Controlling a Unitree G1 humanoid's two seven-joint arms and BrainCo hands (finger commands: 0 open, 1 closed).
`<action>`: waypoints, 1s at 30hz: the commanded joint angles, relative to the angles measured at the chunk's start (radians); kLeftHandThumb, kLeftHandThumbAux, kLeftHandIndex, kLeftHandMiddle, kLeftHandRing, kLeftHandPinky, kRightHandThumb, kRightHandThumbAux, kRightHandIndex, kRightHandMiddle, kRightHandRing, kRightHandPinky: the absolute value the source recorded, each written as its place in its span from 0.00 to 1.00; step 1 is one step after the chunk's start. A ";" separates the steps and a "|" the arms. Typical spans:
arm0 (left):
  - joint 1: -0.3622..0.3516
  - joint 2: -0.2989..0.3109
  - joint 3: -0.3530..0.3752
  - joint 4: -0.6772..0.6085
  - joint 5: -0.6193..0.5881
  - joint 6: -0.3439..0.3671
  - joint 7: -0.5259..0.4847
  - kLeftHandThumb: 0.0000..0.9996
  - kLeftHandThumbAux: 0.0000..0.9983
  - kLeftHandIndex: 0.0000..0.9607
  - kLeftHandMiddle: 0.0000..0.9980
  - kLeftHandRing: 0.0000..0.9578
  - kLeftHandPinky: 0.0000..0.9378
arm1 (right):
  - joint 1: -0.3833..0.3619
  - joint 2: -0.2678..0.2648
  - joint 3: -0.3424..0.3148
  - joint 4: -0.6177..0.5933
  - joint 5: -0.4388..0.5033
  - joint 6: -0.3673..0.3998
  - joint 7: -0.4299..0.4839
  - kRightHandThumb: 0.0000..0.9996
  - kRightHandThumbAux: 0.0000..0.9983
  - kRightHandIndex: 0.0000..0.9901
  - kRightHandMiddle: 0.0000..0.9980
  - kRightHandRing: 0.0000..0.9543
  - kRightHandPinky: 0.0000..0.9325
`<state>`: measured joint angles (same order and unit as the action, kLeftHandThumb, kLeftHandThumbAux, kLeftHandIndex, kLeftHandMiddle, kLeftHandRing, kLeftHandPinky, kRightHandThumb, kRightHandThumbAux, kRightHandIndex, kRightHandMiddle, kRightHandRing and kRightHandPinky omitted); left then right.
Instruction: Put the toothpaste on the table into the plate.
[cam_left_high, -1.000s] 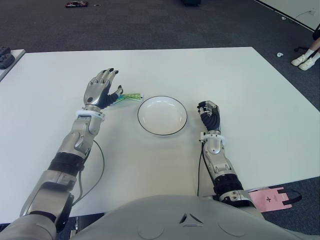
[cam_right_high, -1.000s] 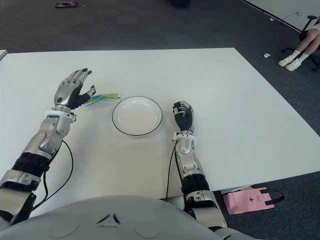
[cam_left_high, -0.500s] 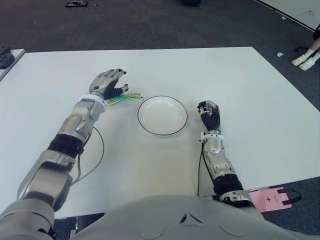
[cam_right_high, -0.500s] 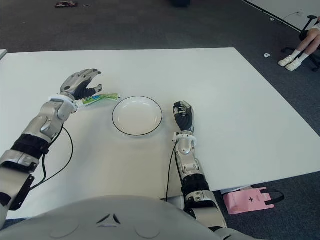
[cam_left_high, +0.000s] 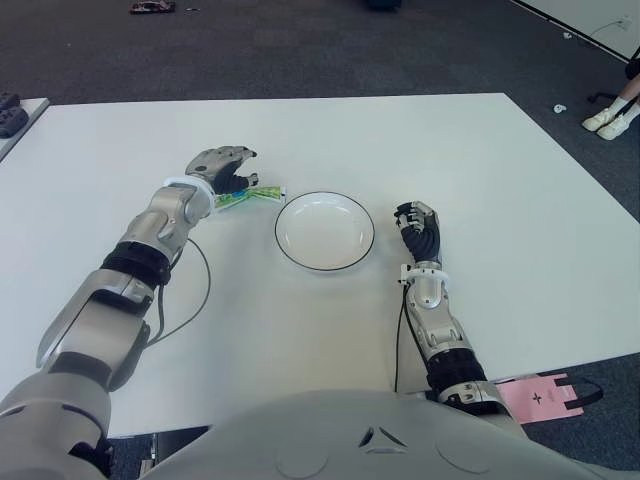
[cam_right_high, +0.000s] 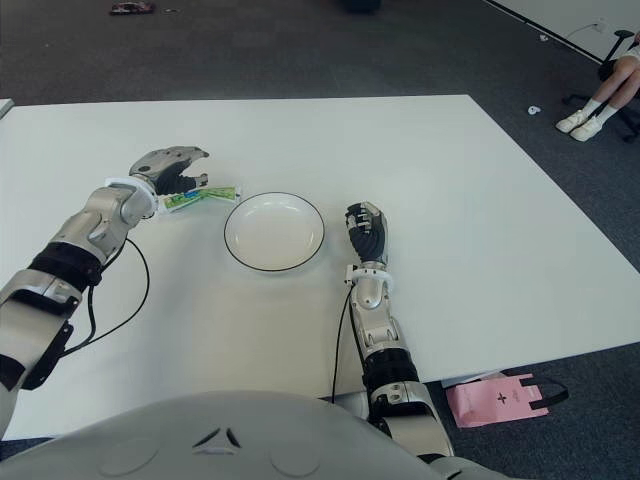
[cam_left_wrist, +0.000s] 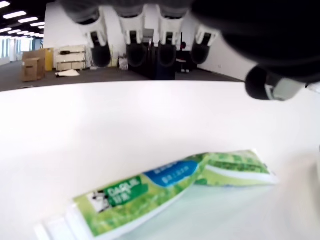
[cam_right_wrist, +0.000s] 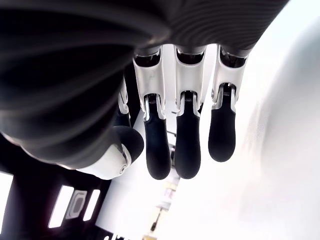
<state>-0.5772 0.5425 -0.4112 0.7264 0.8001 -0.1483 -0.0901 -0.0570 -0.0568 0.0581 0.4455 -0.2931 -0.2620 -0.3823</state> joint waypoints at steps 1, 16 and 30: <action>-0.027 0.004 -0.019 0.041 -0.023 -0.027 -0.049 0.61 0.24 0.00 0.01 0.04 0.16 | 0.091 0.012 0.003 0.087 0.009 0.056 0.013 0.71 0.73 0.43 0.50 0.53 0.56; -0.105 0.002 -0.093 0.143 -0.012 -0.086 -0.188 0.65 0.28 0.00 0.02 0.06 0.17 | 0.096 0.014 0.002 0.082 0.010 0.050 0.009 0.71 0.73 0.43 0.49 0.53 0.56; -0.160 0.013 -0.183 0.210 0.011 -0.133 -0.299 0.66 0.32 0.00 0.00 0.03 0.16 | 0.104 0.018 0.004 0.065 0.007 0.057 0.003 0.71 0.73 0.43 0.50 0.54 0.56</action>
<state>-0.7250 0.5444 -0.5677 0.9141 0.7941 -0.2745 -0.3431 -0.0511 -0.0550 0.0582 0.4379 -0.2927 -0.2642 -0.3871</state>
